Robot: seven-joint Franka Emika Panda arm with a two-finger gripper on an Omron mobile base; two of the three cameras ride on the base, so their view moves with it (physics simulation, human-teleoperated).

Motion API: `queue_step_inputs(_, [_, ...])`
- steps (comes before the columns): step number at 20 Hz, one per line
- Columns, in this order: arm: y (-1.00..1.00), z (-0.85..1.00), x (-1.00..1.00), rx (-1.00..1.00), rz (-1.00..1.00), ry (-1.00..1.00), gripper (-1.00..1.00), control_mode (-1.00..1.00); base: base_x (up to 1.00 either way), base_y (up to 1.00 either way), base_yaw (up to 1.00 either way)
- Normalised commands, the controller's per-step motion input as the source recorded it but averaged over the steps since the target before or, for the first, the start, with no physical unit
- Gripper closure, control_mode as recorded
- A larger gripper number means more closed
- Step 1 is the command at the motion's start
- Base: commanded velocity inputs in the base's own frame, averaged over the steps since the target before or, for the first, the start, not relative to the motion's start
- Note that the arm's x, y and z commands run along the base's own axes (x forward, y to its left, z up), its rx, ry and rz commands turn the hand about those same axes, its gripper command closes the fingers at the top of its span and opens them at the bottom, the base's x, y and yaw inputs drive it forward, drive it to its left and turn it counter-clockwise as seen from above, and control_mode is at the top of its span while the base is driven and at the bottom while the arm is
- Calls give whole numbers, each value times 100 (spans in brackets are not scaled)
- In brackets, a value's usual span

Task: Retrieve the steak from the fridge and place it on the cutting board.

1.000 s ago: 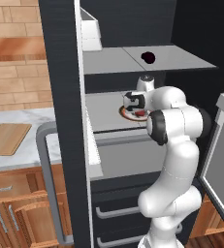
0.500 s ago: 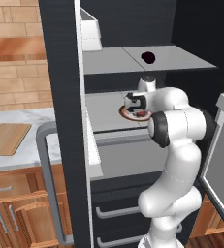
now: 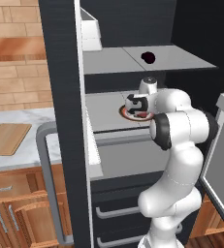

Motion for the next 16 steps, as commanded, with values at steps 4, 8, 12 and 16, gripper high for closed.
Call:
queue_step_inputs(4, [0,7,-9,0,0,0,100,-100,0,0,0])
queue_step_inputs(8, [-1,16,-17,0,0,-2,100,-100,0,0,0])
queue_step_inputs(12, [-1,7,-21,0,0,-2,100,-100,0,0,0])
queue_step_inputs(16, [-2,9,-25,0,0,-2,100,-100,0,0,0])
